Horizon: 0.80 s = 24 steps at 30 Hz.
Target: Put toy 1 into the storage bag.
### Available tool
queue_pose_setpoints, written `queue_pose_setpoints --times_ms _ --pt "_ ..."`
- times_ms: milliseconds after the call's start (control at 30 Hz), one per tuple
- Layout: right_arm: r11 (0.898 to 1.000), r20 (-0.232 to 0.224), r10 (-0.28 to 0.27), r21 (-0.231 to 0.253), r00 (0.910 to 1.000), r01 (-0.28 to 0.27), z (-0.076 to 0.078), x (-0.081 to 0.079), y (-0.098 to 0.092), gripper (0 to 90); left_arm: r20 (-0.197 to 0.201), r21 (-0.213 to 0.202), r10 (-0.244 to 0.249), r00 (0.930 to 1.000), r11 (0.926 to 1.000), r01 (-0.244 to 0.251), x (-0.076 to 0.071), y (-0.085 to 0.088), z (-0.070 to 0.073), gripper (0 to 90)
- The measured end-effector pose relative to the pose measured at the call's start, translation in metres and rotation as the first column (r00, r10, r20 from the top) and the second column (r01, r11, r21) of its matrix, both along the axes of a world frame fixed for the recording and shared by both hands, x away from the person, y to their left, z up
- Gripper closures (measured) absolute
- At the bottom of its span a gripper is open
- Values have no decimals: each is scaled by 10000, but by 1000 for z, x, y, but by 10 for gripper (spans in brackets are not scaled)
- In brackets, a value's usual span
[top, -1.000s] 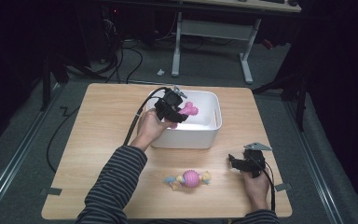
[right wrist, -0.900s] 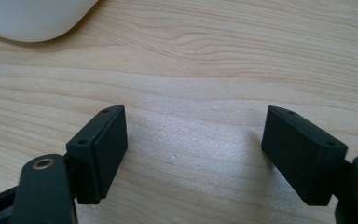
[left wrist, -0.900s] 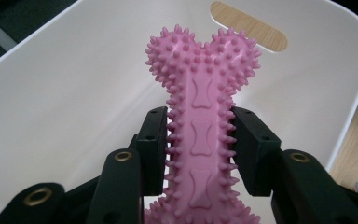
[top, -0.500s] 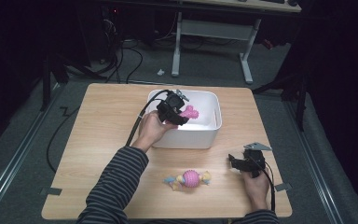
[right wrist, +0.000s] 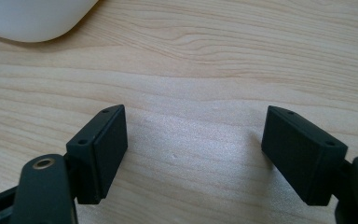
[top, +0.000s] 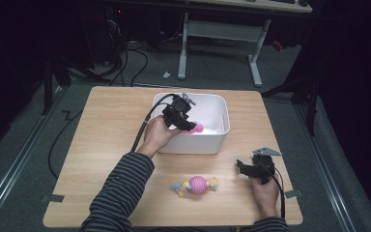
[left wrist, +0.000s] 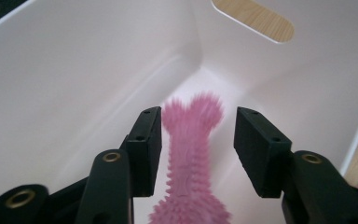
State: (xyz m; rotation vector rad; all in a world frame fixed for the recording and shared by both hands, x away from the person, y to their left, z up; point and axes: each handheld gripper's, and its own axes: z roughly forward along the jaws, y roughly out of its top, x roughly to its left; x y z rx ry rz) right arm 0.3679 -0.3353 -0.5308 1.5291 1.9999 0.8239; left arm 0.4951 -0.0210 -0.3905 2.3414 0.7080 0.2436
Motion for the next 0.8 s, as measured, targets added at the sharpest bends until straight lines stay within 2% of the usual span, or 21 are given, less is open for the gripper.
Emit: queue_pose_setpoints --times_ms 200,467,633,700,800 --pt "10000 5 5 12 10000 -5 0 0 0 226 231 -86 115 9997 9999 -114 -4 9 6 462" --pt "10000 16 9 1 10000 -9 0 0 0 226 679 -744 595 9959 9957 -544 -13 36 23 408" --pt "10000 11 8 4 10000 -8 0 0 0 226 798 -1234 1043 9913 9879 -940 -18 58 31 392" --pt "10000 12 4 3 10000 -4 0 0 0 226 869 -1238 1147 9896 9869 -1035 -20 64 33 388" --pt "10000 27 26 -14 10000 -26 0 0 0 226 1138 -934 1235 9858 9892 -1131 -24 70 35 388"
